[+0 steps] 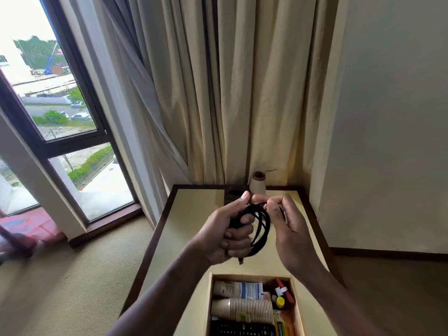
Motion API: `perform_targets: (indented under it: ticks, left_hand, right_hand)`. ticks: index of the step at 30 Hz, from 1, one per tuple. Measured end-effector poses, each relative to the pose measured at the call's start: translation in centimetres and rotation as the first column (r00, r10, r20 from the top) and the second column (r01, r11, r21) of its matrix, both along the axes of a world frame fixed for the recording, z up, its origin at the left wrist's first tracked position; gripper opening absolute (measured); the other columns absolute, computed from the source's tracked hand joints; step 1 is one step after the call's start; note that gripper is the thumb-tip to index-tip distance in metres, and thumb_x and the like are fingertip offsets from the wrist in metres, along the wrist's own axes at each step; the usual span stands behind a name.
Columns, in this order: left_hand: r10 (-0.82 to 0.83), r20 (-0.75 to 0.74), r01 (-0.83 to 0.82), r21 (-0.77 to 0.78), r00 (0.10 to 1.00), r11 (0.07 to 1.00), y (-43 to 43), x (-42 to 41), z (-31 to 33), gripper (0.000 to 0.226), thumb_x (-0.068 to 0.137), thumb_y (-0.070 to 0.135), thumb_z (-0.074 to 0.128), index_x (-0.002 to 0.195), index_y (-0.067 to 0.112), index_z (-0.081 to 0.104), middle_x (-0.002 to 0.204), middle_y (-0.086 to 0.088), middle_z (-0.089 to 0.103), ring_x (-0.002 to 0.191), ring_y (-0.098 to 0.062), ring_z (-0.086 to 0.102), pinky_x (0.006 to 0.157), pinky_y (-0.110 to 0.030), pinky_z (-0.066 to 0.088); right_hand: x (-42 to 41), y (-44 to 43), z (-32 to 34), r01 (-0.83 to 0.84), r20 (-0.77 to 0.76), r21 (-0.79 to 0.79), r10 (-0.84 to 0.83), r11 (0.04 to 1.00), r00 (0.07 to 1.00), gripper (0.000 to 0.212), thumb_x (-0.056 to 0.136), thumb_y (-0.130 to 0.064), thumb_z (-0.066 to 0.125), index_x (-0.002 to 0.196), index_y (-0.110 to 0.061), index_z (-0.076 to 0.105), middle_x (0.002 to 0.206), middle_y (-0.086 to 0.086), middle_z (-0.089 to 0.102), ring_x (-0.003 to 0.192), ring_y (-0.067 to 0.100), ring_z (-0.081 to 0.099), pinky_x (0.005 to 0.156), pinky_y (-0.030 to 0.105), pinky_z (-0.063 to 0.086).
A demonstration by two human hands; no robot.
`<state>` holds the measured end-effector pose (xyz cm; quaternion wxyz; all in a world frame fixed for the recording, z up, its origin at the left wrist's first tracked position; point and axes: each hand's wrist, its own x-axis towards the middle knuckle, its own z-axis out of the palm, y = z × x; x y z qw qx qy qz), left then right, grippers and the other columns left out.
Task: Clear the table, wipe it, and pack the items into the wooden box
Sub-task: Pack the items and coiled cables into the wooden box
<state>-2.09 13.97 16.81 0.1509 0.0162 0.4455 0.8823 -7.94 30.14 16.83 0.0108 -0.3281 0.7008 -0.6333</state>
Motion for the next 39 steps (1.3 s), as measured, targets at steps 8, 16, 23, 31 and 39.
perform_targets:
  ticks: [8,16,23,31,39]
  left_hand:
    - [0.675,0.154,-0.639,-0.229,0.721,0.734,4.0,0.0,-0.5,0.049,0.092,0.036,0.073,0.055,0.018,0.045,0.048,0.001,0.030,0.035,-0.012,0.024,0.037,-0.023,0.027]
    - [0.333,0.156,-0.321,-0.100,0.930,0.942,3.2,1.9,-0.1,0.061,0.101,0.059,0.047,0.063,0.011,0.053,0.047,-0.001,0.028,0.041,-0.017,0.034,0.062,-0.035,0.051]
    - [0.108,0.059,-0.117,0.171,0.992,0.978,1.8,2.7,-1.9,0.047,0.108,0.032,0.041,0.078,0.003,0.060,0.061,-0.008,0.051,0.060,-0.023,0.050,0.092,-0.044,0.046]
    - [0.167,0.073,-0.173,0.092,0.983,0.981,2.0,2.7,-1.7,0.036,0.102,0.020,0.038,0.100,-0.001,0.067,0.059,-0.005,0.038,0.061,-0.022,0.043,0.089,-0.045,0.051]
    - [0.362,0.161,-0.378,0.086,0.918,0.922,1.7,2.1,-1.7,0.034,0.106,0.025,0.049,0.074,0.014,0.054,0.059,0.003,0.023,0.052,-0.013,0.028,0.062,-0.036,0.046]
  right_hand:
    - [1.4,-1.7,0.2,0.124,0.528,-0.094,-0.056,0.988,0.847,0.021,0.105,-0.036,0.052,0.094,-0.022,0.063,0.079,0.012,0.063,0.075,0.026,0.061,0.070,0.042,0.053]
    - [0.0,-1.1,0.6,0.039,0.323,-0.033,-0.026,0.999,0.946,0.009,0.100,-0.021,0.062,0.093,-0.017,0.063,0.060,0.025,0.049,0.042,0.029,0.039,0.043,0.032,0.037]
    - [-1.0,-1.2,1.5,-0.065,0.337,0.024,0.053,0.998,0.940,0.005,0.096,-0.006,0.062,0.095,-0.012,0.062,0.057,0.007,0.046,0.038,0.015,0.032,0.037,0.024,0.029]
    - [-1.2,-1.1,2.1,-0.125,0.288,0.113,0.088,0.986,0.954,0.016,0.094,0.003,0.057,0.100,-0.011,0.060,0.046,-0.006,0.043,0.034,0.004,0.038,0.036,0.017,0.031]
    - [-2.3,0.2,1.3,-0.096,0.028,0.370,0.092,0.924,0.995,0.016,0.103,-0.034,0.057,0.093,-0.029,0.068,0.073,-0.002,0.071,0.064,0.010,0.066,0.059,0.030,0.054]
